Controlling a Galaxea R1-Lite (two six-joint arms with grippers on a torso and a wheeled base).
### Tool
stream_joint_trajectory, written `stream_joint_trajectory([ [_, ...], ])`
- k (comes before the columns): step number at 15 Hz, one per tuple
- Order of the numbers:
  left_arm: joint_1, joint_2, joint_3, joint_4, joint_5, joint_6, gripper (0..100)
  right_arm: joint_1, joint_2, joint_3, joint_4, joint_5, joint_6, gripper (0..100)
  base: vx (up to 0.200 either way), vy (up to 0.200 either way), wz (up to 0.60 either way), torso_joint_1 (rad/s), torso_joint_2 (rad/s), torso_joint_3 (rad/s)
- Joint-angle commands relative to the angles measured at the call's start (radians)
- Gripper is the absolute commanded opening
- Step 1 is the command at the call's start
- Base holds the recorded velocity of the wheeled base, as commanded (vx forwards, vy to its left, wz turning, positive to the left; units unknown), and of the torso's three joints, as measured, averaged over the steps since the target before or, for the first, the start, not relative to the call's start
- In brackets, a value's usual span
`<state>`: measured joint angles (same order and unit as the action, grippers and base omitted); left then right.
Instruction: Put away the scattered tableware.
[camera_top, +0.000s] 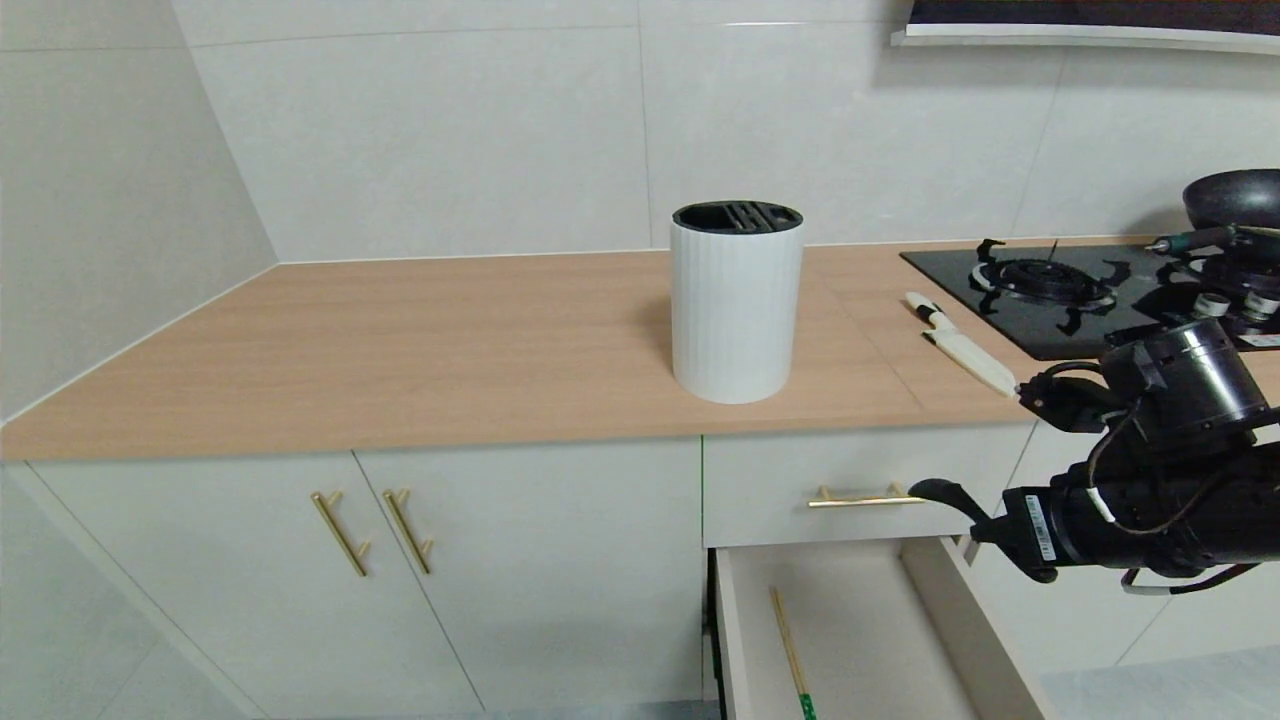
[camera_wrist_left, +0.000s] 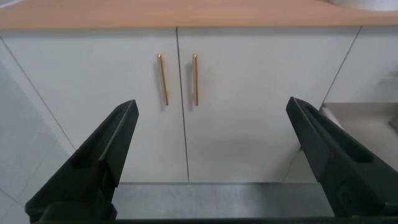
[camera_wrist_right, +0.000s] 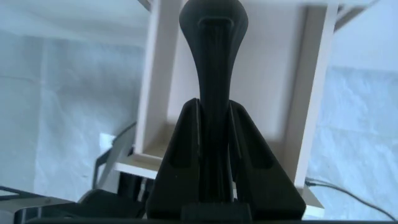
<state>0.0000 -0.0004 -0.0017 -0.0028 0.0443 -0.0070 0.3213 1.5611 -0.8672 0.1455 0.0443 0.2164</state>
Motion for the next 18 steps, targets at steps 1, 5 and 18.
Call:
stream_joint_trajectory([
  [1,0.000,0.000,0.000,0.000,0.000,-0.001,100,0.004,0.022,0.008,-0.001,-0.001,-0.002,0,0.000,0.000,0.00,-0.163,0.47,0.286],
  [5,0.000,0.000,0.000,0.000,0.000,-0.001,100,0.004,0.039,0.008,-0.001,-0.001,-0.002,0,0.000,0.000,0.00,-0.160,0.48,0.303],
  [18,0.000,0.000,0.000,0.000,0.000,-0.001,100,0.004,0.159,0.047,-0.083,-0.003,-0.002,0,0.000,0.000,0.00,-0.084,0.41,0.324],
])
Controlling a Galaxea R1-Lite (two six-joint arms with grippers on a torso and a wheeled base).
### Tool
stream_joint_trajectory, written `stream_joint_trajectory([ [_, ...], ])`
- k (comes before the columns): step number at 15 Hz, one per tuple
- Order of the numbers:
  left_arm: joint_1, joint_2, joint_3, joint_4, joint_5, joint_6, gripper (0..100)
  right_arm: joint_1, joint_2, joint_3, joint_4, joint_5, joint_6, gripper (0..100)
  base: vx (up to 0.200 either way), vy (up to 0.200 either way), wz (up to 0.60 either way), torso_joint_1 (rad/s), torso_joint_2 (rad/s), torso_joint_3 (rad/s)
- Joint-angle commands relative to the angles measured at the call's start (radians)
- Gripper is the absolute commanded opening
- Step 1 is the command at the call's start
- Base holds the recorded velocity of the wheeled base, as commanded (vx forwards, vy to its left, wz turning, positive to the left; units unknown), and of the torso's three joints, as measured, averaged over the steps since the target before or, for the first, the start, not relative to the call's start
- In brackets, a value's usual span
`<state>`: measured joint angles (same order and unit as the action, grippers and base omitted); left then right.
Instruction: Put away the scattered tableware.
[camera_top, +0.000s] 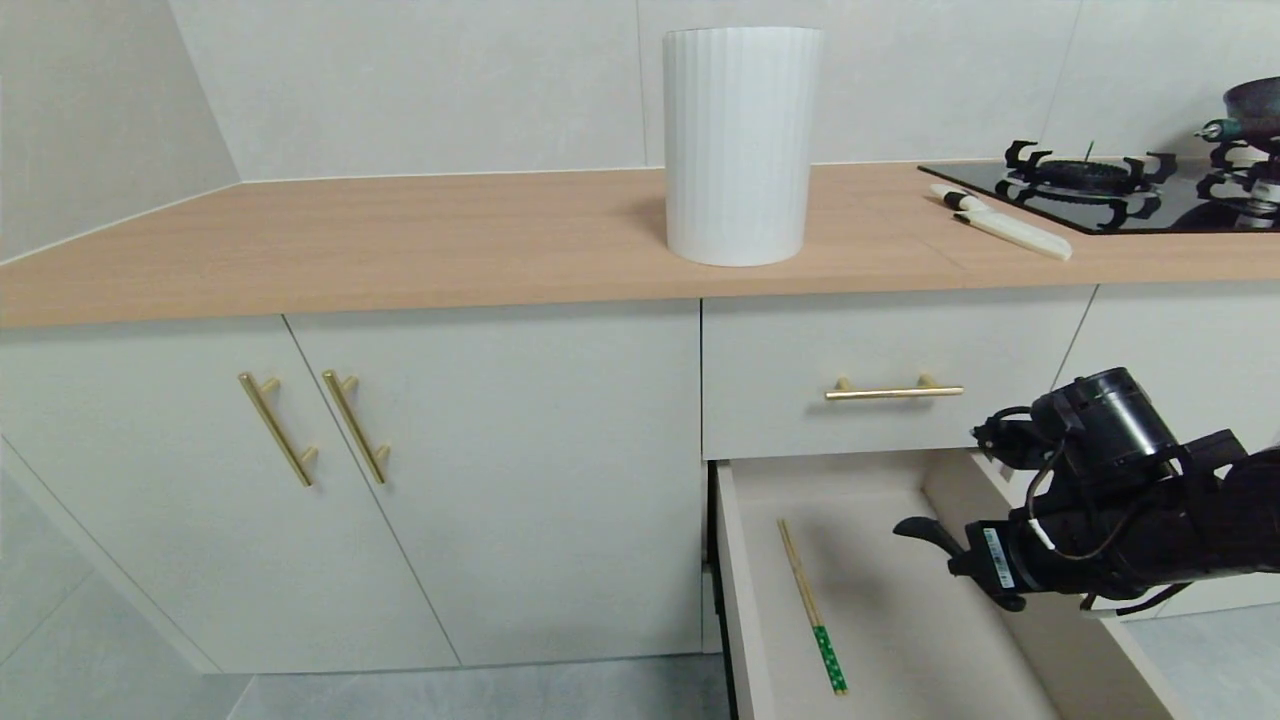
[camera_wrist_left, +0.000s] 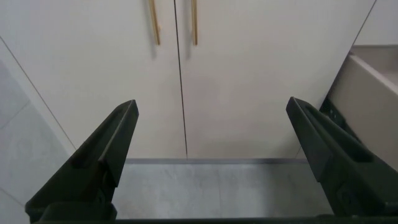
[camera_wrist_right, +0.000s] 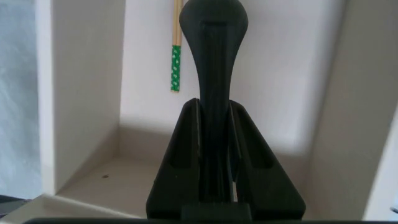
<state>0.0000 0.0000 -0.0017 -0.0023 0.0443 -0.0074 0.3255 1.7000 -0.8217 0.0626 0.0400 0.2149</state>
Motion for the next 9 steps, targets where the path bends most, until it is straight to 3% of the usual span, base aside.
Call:
stream_joint_trajectory([
  [1,0.000,0.000,0.000,-0.001,0.000,0.000,100,0.000,0.021,0.001,0.000,0.000,0.000,0,0.000,0.000,0.00,0.002,0.08,0.071],
  [5,0.000,0.000,0.000,-0.001,0.000,0.000,100,0.001,0.112,0.001,-0.038,0.000,0.000,0,0.000,0.000,0.00,0.000,0.00,0.000],
  [9,0.000,0.000,0.000,-0.001,0.000,0.000,100,-0.006,0.348,-0.001,-0.196,-0.091,0.003,0,0.000,0.000,0.00,0.000,0.00,0.000],
])
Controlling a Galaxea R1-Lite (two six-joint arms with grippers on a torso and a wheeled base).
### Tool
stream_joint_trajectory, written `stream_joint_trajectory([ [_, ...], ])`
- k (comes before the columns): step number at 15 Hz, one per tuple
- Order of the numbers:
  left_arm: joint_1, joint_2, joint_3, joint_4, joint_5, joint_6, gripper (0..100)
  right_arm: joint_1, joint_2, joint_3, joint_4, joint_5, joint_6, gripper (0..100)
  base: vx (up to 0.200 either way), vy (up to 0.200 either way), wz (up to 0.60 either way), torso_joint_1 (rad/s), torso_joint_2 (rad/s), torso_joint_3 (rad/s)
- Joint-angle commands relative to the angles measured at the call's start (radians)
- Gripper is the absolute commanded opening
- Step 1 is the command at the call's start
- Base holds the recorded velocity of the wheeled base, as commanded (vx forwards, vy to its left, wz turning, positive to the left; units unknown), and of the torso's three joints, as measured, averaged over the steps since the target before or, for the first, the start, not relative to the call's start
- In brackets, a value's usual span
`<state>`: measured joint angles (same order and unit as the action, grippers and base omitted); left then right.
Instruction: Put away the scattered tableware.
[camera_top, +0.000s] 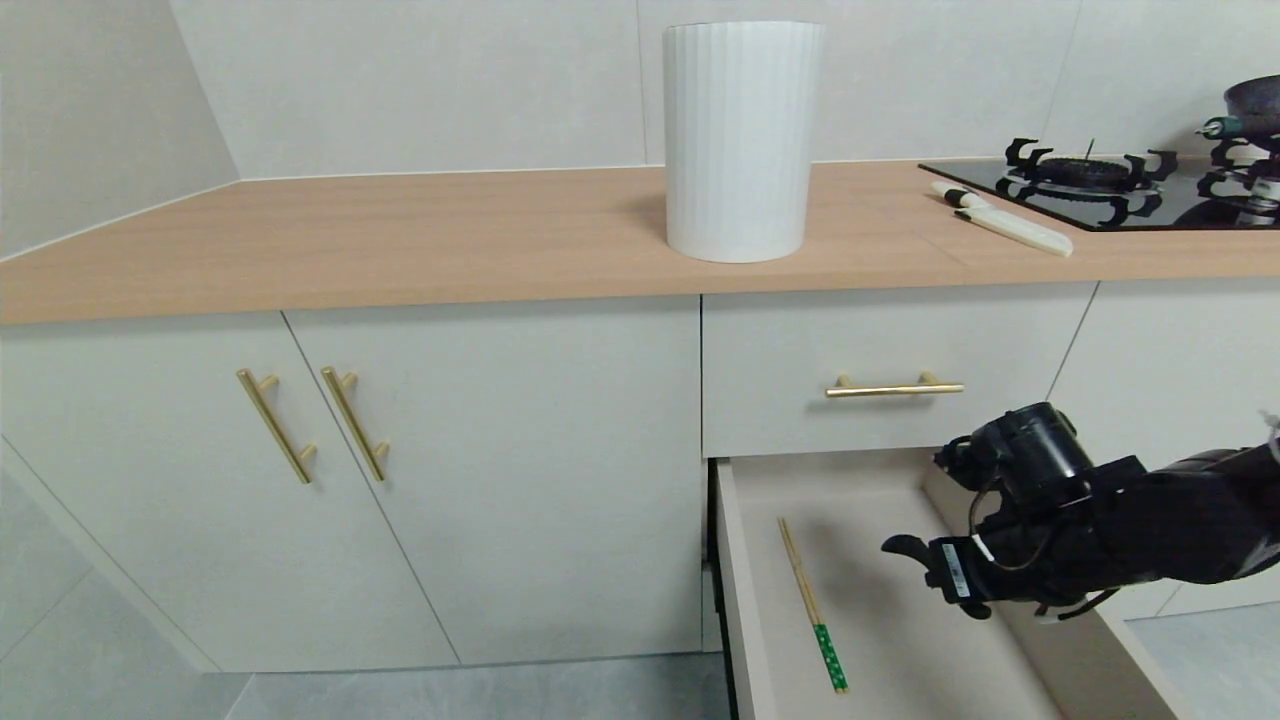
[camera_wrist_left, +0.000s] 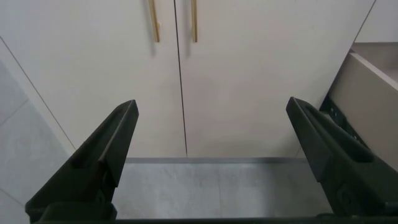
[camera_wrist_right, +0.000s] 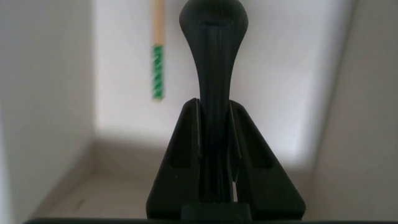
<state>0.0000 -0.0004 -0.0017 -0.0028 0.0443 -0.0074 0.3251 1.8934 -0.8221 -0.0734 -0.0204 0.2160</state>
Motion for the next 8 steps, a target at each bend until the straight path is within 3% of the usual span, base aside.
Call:
stream_joint_trajectory([
  [1,0.000,0.000,0.000,0.000,0.000,0.000,100,-0.008,0.196,0.000,-0.094,-0.030,0.003,0,0.000,0.000,0.00,0.000,0.00,0.000],
  [6,0.000,0.000,0.000,0.000,0.000,0.000,100,-0.008,0.366,0.003,-0.310,-0.039,0.000,0,0.000,0.000,0.00,0.000,0.00,0.000],
  [8,0.000,0.000,0.000,0.000,0.000,0.000,100,-0.008,0.386,0.001,-0.332,-0.046,-0.001,0,0.000,0.000,0.00,0.000,0.00,0.000],
])
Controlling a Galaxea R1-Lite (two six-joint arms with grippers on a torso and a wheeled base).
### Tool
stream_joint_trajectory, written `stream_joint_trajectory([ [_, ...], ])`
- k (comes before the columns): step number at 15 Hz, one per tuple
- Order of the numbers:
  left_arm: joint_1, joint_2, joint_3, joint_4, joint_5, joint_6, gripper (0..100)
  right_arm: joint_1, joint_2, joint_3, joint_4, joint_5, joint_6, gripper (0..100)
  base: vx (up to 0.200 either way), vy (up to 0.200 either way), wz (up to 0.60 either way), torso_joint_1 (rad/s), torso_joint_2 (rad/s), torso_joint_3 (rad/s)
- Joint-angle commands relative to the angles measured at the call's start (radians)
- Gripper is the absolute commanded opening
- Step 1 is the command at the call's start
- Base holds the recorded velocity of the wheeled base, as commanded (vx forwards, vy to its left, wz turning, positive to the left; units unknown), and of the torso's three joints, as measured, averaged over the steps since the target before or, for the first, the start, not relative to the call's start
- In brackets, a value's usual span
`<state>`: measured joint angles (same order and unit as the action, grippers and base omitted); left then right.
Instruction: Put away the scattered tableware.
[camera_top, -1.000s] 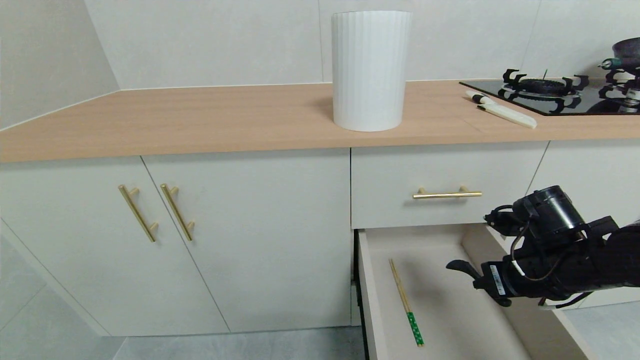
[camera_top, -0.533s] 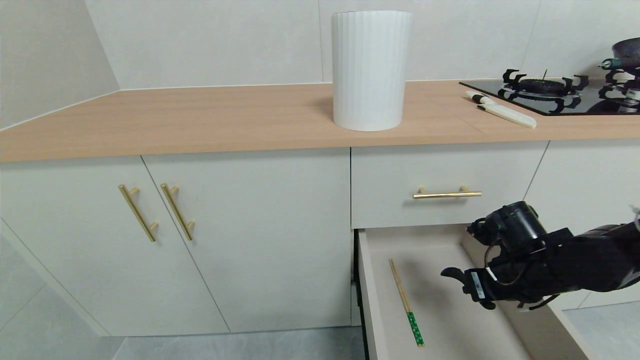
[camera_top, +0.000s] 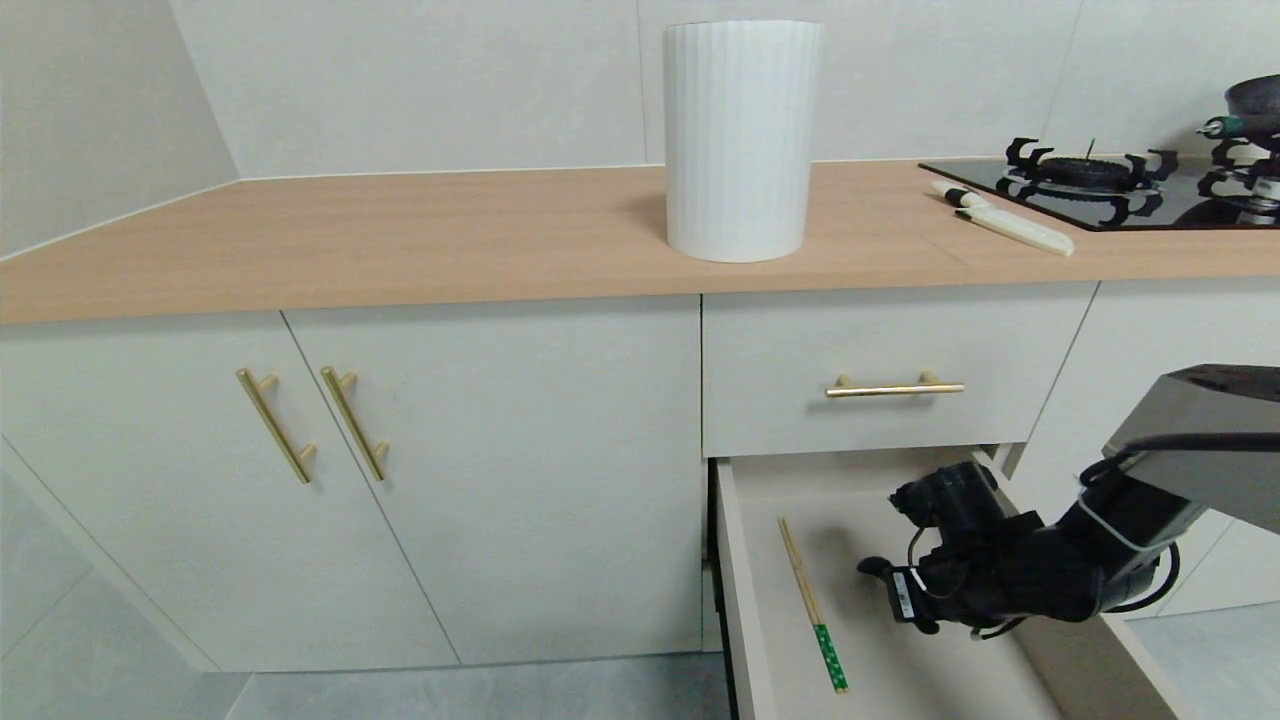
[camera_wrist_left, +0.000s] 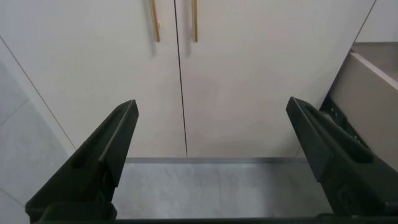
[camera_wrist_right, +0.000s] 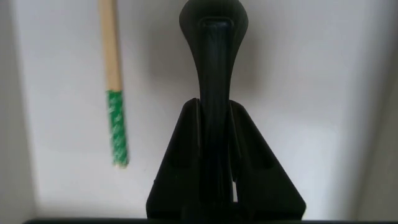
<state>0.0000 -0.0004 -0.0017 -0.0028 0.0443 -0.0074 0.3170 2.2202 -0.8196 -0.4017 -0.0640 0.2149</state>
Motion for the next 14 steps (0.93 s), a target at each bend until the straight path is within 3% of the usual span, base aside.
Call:
stream_joint_trajectory([
  [1,0.000,0.000,0.000,0.000,0.000,0.000,100,0.001,0.067,-0.003,-0.006,-0.005,0.000,0,0.000,0.000,0.00,0.000,0.00,0.000],
  [7,0.000,0.000,0.000,0.000,0.000,0.000,100,-0.001,0.090,-0.003,-0.049,-0.054,-0.002,0,0.000,0.000,0.00,0.000,0.00,0.000],
  [8,0.000,0.000,0.000,0.000,0.000,0.000,100,-0.001,0.085,-0.001,-0.049,-0.054,-0.002,100,0.000,0.000,0.00,0.000,0.00,0.000],
  [14,0.000,0.000,0.000,0.000,0.000,0.000,100,-0.001,-0.108,0.085,-0.049,-0.046,0.004,100,0.000,0.000,0.00,0.000,0.00,0.000],
])
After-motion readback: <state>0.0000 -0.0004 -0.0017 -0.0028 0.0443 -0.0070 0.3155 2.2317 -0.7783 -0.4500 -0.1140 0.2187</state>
